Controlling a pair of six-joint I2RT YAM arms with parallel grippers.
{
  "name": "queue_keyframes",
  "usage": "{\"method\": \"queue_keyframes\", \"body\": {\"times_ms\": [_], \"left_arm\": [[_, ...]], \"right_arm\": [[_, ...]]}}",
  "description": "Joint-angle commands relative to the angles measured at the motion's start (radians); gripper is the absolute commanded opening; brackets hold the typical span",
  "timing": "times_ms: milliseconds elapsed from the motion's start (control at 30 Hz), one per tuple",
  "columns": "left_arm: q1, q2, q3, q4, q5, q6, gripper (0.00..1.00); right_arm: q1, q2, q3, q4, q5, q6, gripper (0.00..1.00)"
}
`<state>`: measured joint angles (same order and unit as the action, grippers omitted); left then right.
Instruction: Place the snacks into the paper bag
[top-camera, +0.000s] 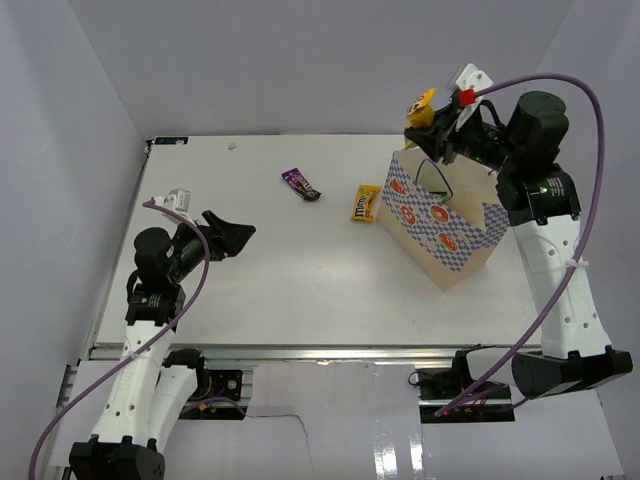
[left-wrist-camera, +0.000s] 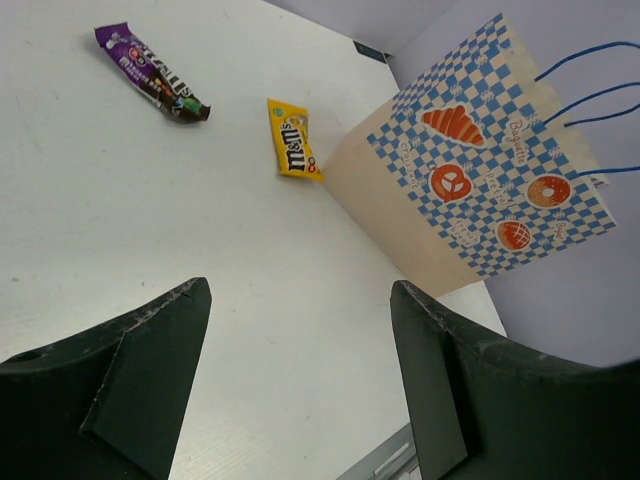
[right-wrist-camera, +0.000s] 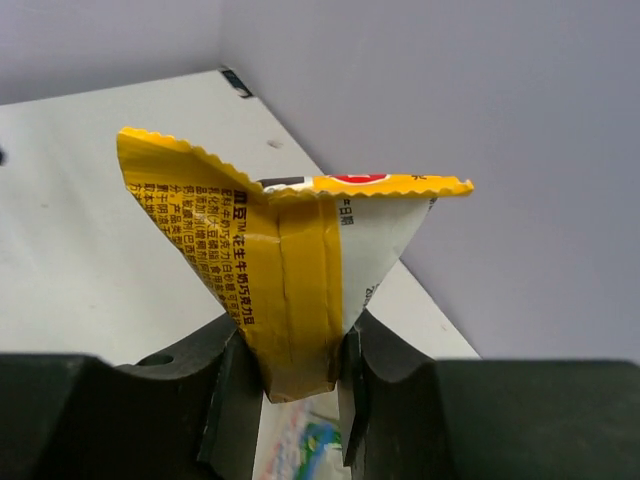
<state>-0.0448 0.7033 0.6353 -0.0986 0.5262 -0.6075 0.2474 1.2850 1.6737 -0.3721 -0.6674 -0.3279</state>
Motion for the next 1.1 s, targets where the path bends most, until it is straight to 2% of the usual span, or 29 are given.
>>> {"method": "queue_keyframes", "body": {"times_ms": [0,200,367,467,500,533,633,700,933,1033,1067], "left_arm": [[0.002,-0.036,-0.023,-0.047,-0.002,0.048,0.83],[0.002,-0.018,-0.036,-0.029,0.032,0.038,0.84],[0.002,-0.045,-0.049,-0.033,0.029,0.034,0.84],[0.002,-0.064,-0.066,-0.036,0.026,0.028,0.84],[0.002,-0.067,-0.069,-0.038,0.026,0.026,0.84],[0.002,-0.067,-0.071,-0.041,0.026,0.026,0.84],[0.002,-0.070,-0.071,-0.046,0.023,0.026,0.84],[0.002,-0.065,-0.068,-0.047,0.018,0.026,0.84],[0.002,-0.056,-0.056,-0.058,0.011,0.037,0.84],[0.002,-0.051,-0.057,-0.058,0.009,0.034,0.84],[0.002,-0.050,-0.059,-0.058,0.009,0.032,0.84]], "right_arm": [[-0.130,-0.001,0.012,-0.060,0.038,-0.023,0.25],[-0.270,0.000,-0.052,-0.109,0.017,-0.043,0.27],[-0.310,0.008,-0.114,-0.146,0.051,-0.077,0.29],[-0.310,0.008,-0.138,-0.175,0.066,-0.126,0.37],[-0.310,0.008,-0.140,-0.180,0.071,-0.131,0.44],[-0.310,0.007,-0.137,-0.189,0.077,-0.140,0.47],[-0.310,0.010,-0.121,-0.192,0.083,-0.137,0.53],[-0.310,0.019,-0.083,-0.202,0.078,-0.126,0.57],[-0.307,0.122,0.130,-0.271,0.022,-0.088,0.59],[-0.254,0.216,0.300,-0.350,0.041,-0.094,0.62],[-0.191,0.241,0.383,-0.373,0.060,-0.102,0.62]]}}
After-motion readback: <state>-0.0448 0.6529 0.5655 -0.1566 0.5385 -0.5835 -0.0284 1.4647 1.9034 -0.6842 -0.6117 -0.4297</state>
